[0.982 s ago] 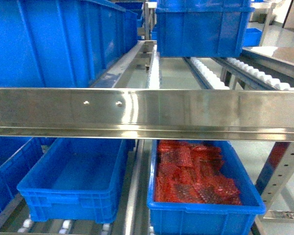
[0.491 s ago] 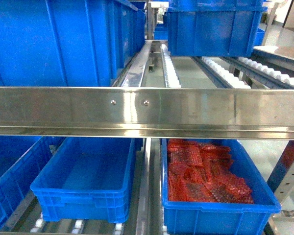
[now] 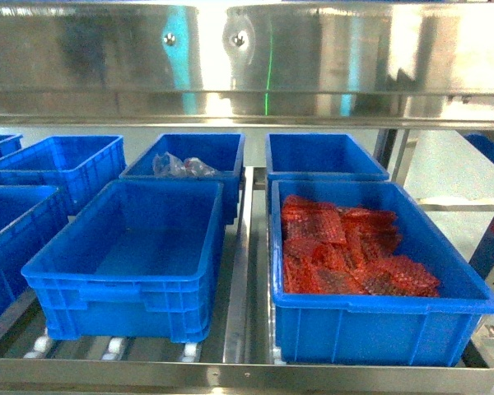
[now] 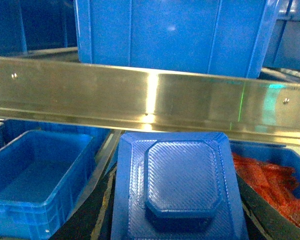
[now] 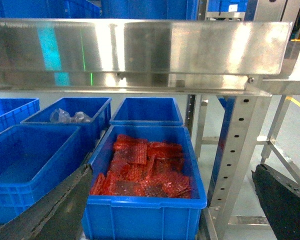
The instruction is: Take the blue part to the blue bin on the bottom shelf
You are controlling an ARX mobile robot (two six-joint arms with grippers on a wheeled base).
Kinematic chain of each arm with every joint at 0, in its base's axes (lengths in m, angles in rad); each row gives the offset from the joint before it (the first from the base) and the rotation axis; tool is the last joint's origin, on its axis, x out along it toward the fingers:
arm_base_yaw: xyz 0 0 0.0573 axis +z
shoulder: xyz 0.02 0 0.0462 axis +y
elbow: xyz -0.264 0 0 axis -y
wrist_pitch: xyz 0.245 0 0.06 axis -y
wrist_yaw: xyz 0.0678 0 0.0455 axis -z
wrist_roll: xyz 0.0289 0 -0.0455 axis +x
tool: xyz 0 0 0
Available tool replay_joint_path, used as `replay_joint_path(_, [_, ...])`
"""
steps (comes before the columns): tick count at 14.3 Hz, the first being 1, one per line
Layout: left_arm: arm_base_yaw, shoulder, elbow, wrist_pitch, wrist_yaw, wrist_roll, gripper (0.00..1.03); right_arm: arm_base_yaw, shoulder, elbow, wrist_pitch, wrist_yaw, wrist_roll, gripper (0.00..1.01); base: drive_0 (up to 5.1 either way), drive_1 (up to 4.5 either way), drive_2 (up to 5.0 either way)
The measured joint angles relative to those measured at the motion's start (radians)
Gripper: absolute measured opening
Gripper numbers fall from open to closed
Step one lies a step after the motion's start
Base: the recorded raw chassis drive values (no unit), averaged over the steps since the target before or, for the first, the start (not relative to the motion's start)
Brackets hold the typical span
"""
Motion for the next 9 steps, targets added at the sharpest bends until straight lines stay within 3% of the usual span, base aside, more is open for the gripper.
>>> replay_joint_path(9, [0.000, 0.000, 0.000, 0.001, 0.000, 0.000, 0.43, 0.000, 0.000, 0.000, 0.000, 0.000, -0.001, 0.98, 0.0, 0.00, 0.0])
